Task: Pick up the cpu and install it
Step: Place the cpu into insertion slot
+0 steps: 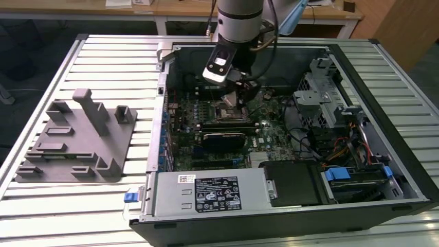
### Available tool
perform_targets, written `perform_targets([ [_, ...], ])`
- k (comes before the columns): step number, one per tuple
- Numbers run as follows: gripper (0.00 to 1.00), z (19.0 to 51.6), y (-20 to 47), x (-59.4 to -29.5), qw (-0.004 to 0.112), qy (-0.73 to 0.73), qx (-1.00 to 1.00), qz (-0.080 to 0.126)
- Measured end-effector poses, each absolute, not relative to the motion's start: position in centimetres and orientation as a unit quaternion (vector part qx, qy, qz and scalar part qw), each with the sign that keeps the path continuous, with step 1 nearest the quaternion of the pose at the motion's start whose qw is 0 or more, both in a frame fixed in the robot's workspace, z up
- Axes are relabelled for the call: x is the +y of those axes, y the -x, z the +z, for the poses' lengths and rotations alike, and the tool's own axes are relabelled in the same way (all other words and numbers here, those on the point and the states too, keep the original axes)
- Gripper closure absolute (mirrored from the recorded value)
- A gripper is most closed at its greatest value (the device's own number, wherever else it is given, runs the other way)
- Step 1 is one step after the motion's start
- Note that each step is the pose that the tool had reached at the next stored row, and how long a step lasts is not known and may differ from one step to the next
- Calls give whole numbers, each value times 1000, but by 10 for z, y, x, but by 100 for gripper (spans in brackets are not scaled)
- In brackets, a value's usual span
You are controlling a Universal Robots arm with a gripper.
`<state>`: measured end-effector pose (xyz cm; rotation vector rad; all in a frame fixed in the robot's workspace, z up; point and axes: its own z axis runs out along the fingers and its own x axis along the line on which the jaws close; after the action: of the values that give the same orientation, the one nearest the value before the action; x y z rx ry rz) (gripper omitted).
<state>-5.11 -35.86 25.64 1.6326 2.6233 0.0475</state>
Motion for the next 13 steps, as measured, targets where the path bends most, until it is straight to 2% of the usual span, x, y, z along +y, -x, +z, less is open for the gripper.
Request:
perform_targets([
  [13,45,254,51,-359,27,-625,780,12],
])
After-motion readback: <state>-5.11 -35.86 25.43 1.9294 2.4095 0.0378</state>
